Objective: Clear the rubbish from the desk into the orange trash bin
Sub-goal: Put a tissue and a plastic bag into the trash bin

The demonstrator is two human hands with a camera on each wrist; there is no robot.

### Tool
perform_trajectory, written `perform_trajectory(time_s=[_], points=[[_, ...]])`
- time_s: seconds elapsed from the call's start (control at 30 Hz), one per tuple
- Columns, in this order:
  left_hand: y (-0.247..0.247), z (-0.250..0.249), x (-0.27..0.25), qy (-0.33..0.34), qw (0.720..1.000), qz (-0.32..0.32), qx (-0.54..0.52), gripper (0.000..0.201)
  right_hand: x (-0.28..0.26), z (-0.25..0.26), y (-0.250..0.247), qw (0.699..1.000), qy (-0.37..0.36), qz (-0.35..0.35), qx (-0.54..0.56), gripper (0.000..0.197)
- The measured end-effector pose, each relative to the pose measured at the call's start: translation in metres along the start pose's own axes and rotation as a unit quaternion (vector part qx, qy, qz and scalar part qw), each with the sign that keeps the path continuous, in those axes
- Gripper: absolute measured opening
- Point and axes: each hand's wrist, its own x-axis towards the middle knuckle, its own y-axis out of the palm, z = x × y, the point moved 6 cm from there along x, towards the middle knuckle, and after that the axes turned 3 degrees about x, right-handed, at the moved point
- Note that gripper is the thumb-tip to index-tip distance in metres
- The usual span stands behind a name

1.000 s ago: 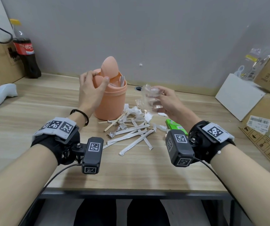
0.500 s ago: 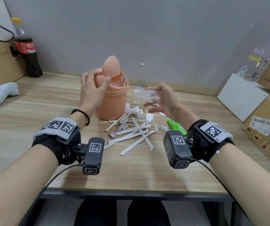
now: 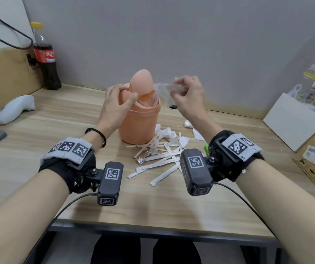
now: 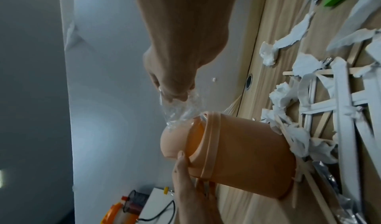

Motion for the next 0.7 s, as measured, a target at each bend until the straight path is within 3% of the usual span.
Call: perform_trajectory(time_s=[0.27,0.43,0.53,0.6,0.7], points=[[-0.007,0.007,0.006,0.002,0.999,0.037,-0.013,0.027,-0.007,0.025,0.034,0.977,-0.107,0.071,-0.168,0.014],[-0.005,0.006,0.005,0.013,0.999,0.024,-0.018,0.026,-0.012,0.027,0.046,0.976,-0.068,0.160,-0.129,0.020],[-0.004,0.005,0.003,0.010,1.000,0.014,-0.016,0.029,-0.018,0.031,0.047,0.961,-0.079,0.229,-0.135,0.031],[-0.003,0.005,0.003,0.009,1.000,0.009,-0.014,0.032,-0.023,0.027,0.047,0.948,-0.049,0.282,-0.137,0.037],[-0.002,0.004,0.003,0.008,1.000,0.006,-0.014,0.035,-0.030,0.022,0.045,0.938,-0.027,0.326,-0.111,0.030]])
